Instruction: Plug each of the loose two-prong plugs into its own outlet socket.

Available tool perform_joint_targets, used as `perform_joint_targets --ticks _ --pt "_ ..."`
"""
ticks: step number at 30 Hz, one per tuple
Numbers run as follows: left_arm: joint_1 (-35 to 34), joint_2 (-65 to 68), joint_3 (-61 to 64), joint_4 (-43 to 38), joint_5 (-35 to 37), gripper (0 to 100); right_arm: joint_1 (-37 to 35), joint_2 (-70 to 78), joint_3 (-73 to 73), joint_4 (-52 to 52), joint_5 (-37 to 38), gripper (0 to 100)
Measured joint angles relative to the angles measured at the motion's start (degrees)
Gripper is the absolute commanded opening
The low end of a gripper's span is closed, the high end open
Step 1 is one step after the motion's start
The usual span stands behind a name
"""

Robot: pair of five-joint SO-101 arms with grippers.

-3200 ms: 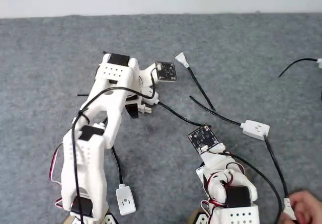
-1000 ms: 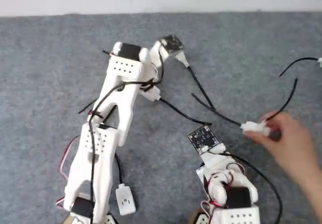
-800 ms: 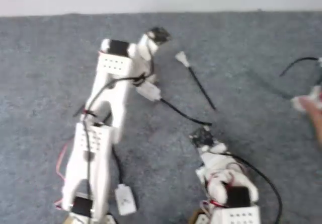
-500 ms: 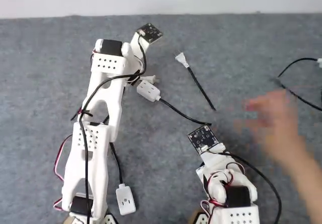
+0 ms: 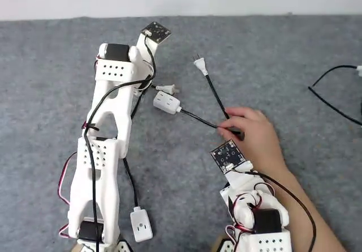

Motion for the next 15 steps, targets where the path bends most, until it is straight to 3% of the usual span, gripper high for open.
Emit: perform_joint_targets --ticks 15 --pt "-0.26 0.0 0.0 0.0 0.0 3 0.62 0.0 0.0 0.0 0.0 16.2"
